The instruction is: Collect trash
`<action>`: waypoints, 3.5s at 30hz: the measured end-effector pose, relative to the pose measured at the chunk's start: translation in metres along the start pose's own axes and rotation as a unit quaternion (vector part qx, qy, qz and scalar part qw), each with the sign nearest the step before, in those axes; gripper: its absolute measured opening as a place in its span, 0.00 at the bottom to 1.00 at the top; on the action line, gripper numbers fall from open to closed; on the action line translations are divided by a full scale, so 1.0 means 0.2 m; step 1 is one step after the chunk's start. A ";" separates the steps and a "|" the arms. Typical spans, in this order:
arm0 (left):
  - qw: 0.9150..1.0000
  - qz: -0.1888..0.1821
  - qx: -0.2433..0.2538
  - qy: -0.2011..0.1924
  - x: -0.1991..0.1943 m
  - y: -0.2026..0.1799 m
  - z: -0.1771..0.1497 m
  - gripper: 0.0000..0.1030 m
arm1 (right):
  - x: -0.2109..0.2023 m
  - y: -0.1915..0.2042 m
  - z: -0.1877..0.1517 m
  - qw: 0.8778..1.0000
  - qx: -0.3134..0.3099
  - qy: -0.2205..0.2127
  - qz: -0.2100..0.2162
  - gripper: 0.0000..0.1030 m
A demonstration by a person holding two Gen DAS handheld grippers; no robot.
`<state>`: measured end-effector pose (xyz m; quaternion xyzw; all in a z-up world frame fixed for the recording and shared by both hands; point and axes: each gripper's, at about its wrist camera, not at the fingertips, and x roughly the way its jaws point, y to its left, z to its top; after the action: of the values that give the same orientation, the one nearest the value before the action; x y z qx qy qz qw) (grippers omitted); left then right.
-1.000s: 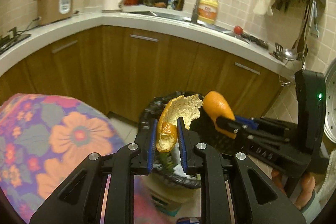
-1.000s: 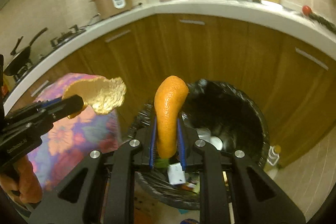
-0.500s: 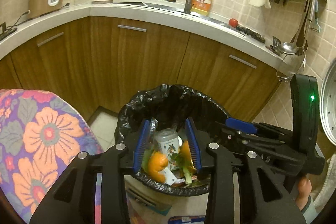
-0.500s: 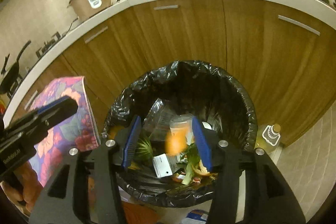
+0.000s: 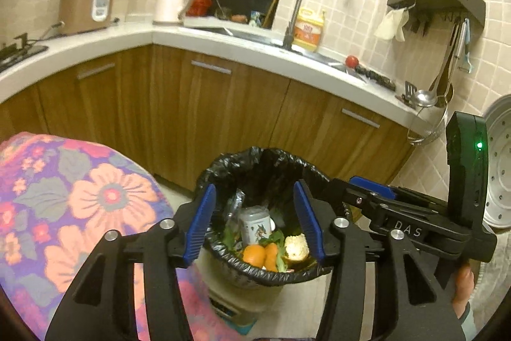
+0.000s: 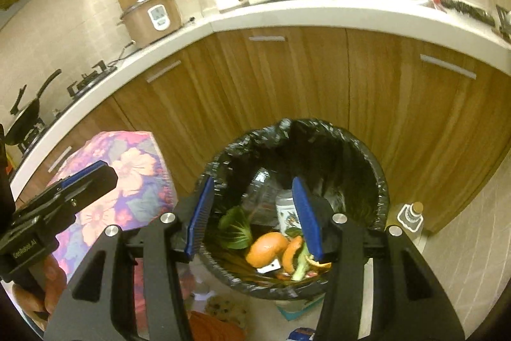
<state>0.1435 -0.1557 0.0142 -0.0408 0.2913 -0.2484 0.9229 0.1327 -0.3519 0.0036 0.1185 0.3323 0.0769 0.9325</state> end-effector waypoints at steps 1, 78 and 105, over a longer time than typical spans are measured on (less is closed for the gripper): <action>1.000 0.006 0.001 -0.006 -0.03 0.00 0.00 0.50 | -0.03 0.03 0.00 1.000 -0.004 -0.006 0.001 0.49; 0.968 0.214 -0.025 -0.128 -0.61 0.31 -0.34 0.82 | -0.27 0.67 -0.29 0.988 -0.109 -0.109 -0.011 0.67; 0.968 0.214 -0.026 -0.128 -0.61 0.29 -0.35 0.82 | -0.27 0.67 -0.31 0.988 -0.106 -0.108 -0.004 0.70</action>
<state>0.0439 -0.0412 0.0073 -0.0328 0.1794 -0.0299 0.9828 0.0434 -0.2237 0.0258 0.0254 0.2199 0.0945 0.9706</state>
